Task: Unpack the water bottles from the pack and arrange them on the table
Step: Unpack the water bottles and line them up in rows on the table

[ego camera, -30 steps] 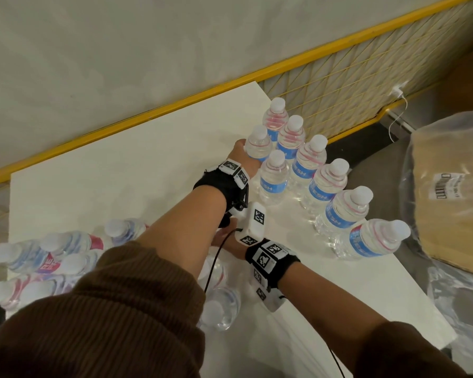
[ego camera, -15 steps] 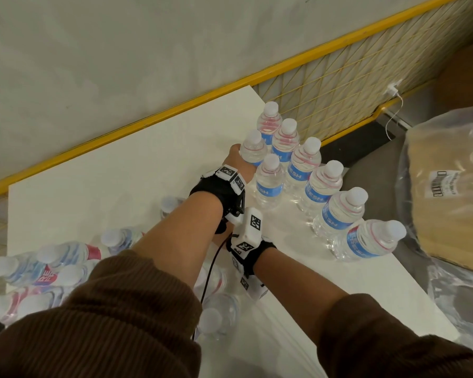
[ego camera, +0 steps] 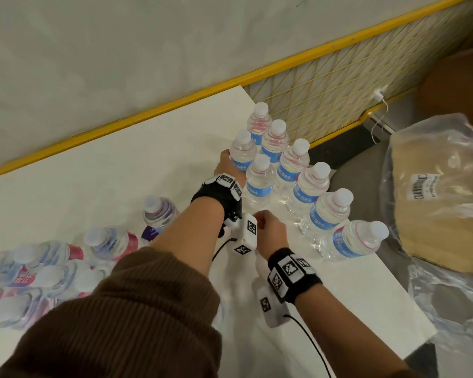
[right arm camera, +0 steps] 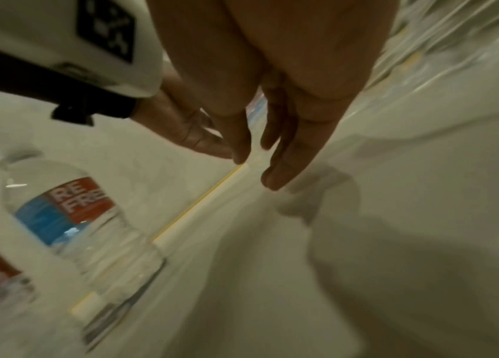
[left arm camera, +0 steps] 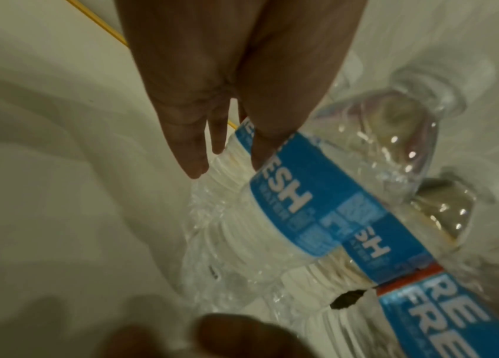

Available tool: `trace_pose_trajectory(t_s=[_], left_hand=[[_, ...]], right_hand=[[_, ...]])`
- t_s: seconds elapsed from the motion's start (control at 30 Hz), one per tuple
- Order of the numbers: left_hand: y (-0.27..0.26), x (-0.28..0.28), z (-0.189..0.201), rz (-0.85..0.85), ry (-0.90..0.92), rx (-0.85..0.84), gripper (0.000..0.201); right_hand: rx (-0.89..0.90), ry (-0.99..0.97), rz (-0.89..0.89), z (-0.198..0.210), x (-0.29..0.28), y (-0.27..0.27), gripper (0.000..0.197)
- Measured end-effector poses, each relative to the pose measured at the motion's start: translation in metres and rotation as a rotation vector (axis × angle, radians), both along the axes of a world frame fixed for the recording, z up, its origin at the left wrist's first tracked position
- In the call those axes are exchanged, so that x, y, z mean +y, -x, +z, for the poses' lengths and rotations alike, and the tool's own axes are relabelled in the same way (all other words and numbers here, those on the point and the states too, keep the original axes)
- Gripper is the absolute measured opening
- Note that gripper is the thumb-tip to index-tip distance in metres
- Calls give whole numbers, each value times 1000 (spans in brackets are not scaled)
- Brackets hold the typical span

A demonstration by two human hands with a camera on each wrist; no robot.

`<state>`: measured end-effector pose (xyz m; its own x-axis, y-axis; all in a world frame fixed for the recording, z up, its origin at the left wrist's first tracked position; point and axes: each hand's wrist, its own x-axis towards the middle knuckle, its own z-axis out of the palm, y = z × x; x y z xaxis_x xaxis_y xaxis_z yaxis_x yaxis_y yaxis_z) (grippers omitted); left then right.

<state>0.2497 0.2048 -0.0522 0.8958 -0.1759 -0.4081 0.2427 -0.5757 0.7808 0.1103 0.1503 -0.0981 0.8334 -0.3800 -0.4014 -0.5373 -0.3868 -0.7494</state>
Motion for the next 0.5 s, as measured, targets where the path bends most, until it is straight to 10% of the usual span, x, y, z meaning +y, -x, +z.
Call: trace_pose_trajectory(t_s=[0.2, 0.5], left_hand=[[9, 1, -10, 68, 7, -86, 56], [-3, 13, -35, 101, 35, -152, 57]], right_hand=[[-193, -125, -229, -11, -22, -9, 62], [-203, -154, -270, -18, -20, -33, 60]])
